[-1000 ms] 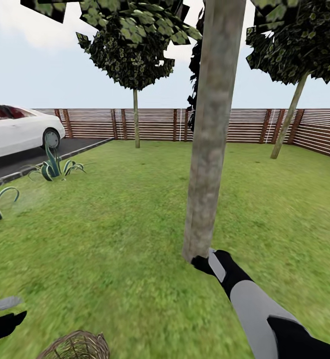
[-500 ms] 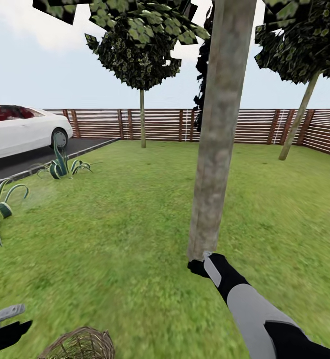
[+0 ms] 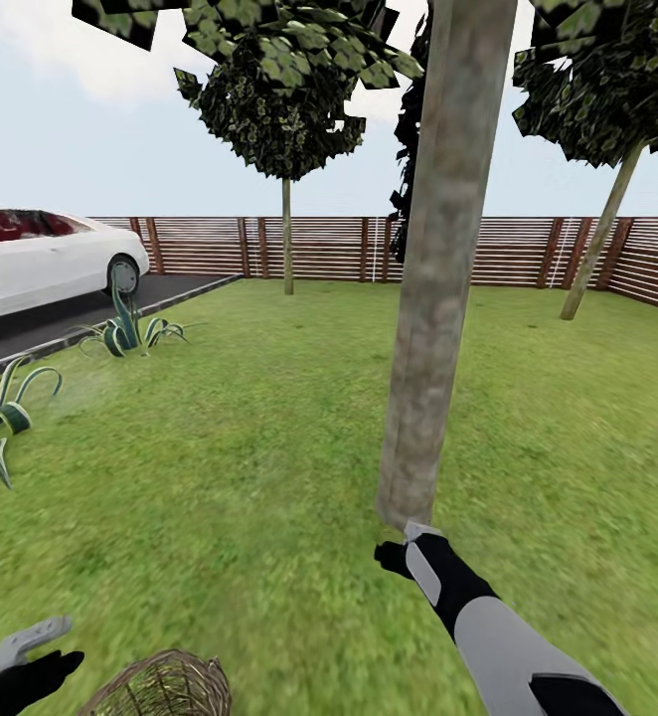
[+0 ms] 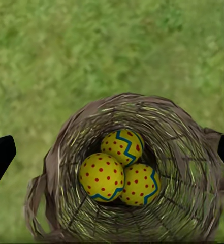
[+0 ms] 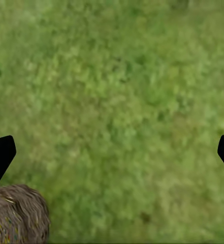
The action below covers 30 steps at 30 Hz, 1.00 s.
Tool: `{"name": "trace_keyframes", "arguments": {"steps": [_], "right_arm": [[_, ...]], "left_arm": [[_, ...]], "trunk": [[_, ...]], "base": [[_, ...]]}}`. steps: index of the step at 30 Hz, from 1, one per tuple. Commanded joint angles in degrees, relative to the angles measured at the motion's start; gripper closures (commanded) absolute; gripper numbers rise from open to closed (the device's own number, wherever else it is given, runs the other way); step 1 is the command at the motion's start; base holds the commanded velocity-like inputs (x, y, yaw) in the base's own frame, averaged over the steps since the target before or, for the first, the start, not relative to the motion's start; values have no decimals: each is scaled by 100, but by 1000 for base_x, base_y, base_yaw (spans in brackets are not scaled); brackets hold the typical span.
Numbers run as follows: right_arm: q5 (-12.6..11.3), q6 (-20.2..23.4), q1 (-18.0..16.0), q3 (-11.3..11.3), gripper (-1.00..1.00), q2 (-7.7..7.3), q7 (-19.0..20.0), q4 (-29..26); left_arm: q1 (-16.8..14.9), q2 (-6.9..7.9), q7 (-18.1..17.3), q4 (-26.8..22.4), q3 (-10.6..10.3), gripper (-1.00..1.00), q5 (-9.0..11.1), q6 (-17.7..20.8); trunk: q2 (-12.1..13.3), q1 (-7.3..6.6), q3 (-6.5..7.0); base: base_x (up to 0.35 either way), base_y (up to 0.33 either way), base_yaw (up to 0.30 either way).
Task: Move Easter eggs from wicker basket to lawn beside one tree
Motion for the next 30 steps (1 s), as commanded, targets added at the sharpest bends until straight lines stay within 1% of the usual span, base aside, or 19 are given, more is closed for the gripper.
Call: {"name": "trace_keyframes", "arguments": {"steps": [1, 2, 4, 5, 7, 8, 11, 12, 13, 14, 18, 21, 22, 24, 26, 27, 28, 29, 30], "right_arm": [[-61, -5, 22, -8, -100, 5, -39, -14], [-61, -37, 66, 7, -100, 7, -39, -16], [-61, -57, 96, 17, -100, 9, -38, -16], [-61, -70, 115, 23, -100, 11, -36, -16], [-61, -78, 130, 27, -100, 12, -35, -15], [-59, -83, 139, 29, -100, 10, -34, -15], [-56, -88, 148, 27, -100, 1, -34, -15], [-54, -90, 152, 26, -100, -4, -33, -15], [-54, -90, 153, 26, -100, -5, -33, -15], [-53, -91, 155, 26, -100, -10, -33, -15], [-51, -98, 157, 30, -100, -13, -33, -20], [-47, -98, 158, 84, -100, -16, -30, -55], [-46, -99, 158, 126, -100, -19, -25, -68], [-46, -75, 157, 397, -100, -18, 0, -190], [-53, -43, 154, 534, -100, -14, 7, -360], [-61, 15, 152, 634, -100, -5, 12, -609], [-68, 62, 152, 672, -100, 0, 15, -750], [-81, 199, 151, 732, -100, 13, 25, -1033], [-88, 281, 151, 759, -100, 19, 33, -1165]], "left_arm": [[-8, -37, -16, 1, -24, -100, -1, 29], [-17, -97, -4, 8, -117, -100, -3, 26], [-32, -144, 10, 18, -248, -100, -9, 22], [-55, -187, 21, 30, -402, -100, -14, 19], [-79, -221, 34, 48, -553, -100, -20, 15], [-119, -249, 43, 69, -668, -100, -29, 4], [-231, -282, 51, 184, -770, -100, -39, -10], [-345, -296, 54, 372, -808, -100, -43, -18], [-414, -301, 55, 493, -823, -100, -43, -22], [-585, -305, 54, 744, -846, -100, -34, -28], [-954, -309, 52, 1186, -878, -100, -25, -49], [-1065, -310, 52, 1292, -886, -100, -21, -109], [-1092, -309, 53, 1316, -887, -100, -22, -123], [-1246, -305, 74, 1402, -891, -100, -33, -156], [-1337, -307, 122, 1510, -892, -100, -35, -161], [-1431, -309, 187, 1657, -890, -100, -31, -166], [-1480, -309, 220, 1738, -887, -100, -29, -170], [-1577, -310, 270, 1934, -883, -100, -23, -186], [-1627, -310, 288, 2056, -882, -100, -16, -195]], "trunk": [[-4, 0, -6], [-4, 0, -6], [-4, 0, -6], [-4, 0, -6], [-4, 0, -6], [-4, 0, -6], [-4, 0, -6], [-4, 0, -6], [-4, 0, -6], [-4, 0, -6], [-4, 0, -6], [-4, 0, -6], [-4, 0, -6], [-4, 0, -6], [-4, 0, -6], [-4, 0, -6], [-4, 0, -6], [-4, 0, -6], [-4, 0, -6]], "base": [[0, 0, 2], [0, 0, 1], [0, 0, 0], [0, 0, 0], [0, 0, 0], [0, 0, 0], [0, 0, 0], [0, 0, 0], [0, 0, 0], [0, 0, 0], [0, 0, 0], [0, 0, 0], [0, 0, 0], [0, 0, 0], [0, 0, 0], [0, 0, 0], [0, 0, 0], [0, 0, 0], [0, 0, 0]]}}
